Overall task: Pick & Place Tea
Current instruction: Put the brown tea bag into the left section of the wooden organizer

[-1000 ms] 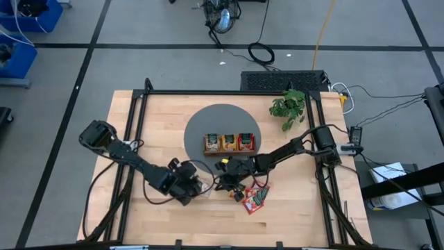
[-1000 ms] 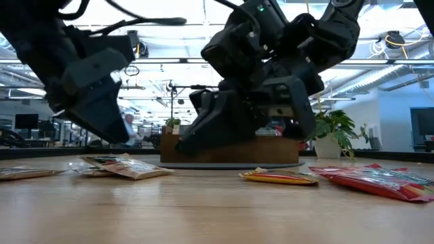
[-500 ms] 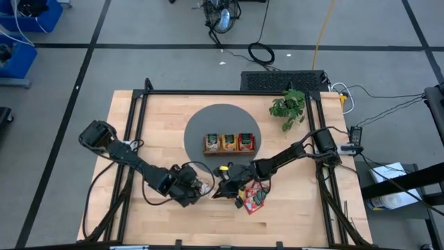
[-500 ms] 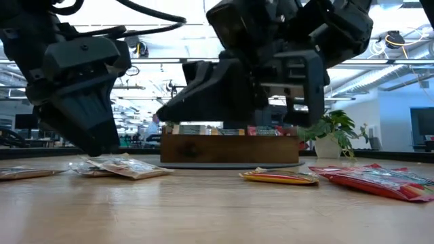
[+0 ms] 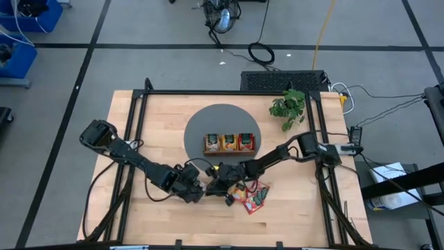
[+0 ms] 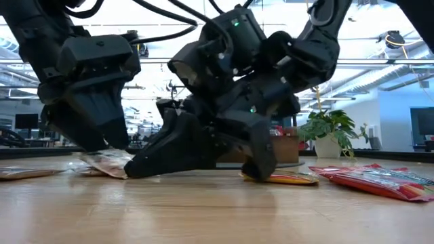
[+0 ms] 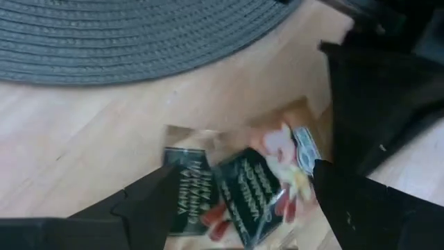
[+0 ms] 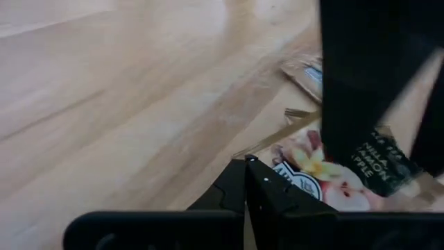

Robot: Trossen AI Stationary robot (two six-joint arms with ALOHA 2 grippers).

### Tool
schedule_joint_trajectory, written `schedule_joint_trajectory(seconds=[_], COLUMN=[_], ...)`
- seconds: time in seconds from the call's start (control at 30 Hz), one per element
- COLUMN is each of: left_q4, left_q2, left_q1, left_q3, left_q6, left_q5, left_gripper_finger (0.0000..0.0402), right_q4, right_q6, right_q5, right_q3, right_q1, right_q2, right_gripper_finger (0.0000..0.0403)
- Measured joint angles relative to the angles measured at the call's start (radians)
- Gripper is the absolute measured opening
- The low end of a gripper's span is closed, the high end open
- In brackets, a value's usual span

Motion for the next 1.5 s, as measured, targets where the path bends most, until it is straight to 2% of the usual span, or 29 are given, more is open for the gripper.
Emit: schedule_joint_trajectory(seconds=[0.17, 0.33, 0.47, 0.83, 0.97, 1.13, 1.3, 1.37, 1.5], left_q4=[0.059, 0.056, 0.058, 0.067, 0.056, -0.077, -0.23, -0.284, -0.306], left_q2=[0.019, 0.035, 0.033, 0.026, 0.026, 0.024, 0.024, 0.024, 0.031], left_q1=[0.0, 0.003, 0.014, 0.024, 0.029, 0.02, -0.025, -0.05, -0.075], left_q3=[0.0, 0.001, 0.001, 0.002, 0.032, 0.139, 0.266, 0.306, 0.349], left_q6=[0.05, 0.067, 0.094, 0.214, 0.258, 0.33, 0.399, 0.412, 0.461], left_q5=[0.043, 0.045, 0.041, 0.05, 0.069, 0.074, -0.027, -0.091, -0.175], left_gripper_finger=[0.0309, 0.0259, 0.0202, 0.0012, 0.0016, 0.0006, 0.0007, 0.0005, 0.0006], right_q4=[0.004, -0.001, -0.01, -0.051, -0.201, -0.352, -0.356, -0.325, -0.21], right_q6=[0.043, 0.057, 0.065, 0.083, 0.082, 0.026, -0.019, -0.016, -0.03], right_q5=[-0.002, -0.003, -0.003, -0.002, 0.008, 0.062, 0.189, 0.27, 0.445], right_q3=[0.007, 0.007, 0.007, 0.004, 0.001, -0.01, -0.077, -0.105, -0.157], right_q1=[-0.022, -0.03, -0.03, -0.03, -0.018, 0.027, 0.096, 0.119, 0.151], right_q2=[0.02, 0.02, 0.02, 0.001, -0.083, -0.235, -0.346, -0.373, -0.383], right_gripper_finger=[0.0004, 0.0004, 0.0004, 0.0004, 0.0004, 0.0004, 0.0004, 0.0009, 0.0046])
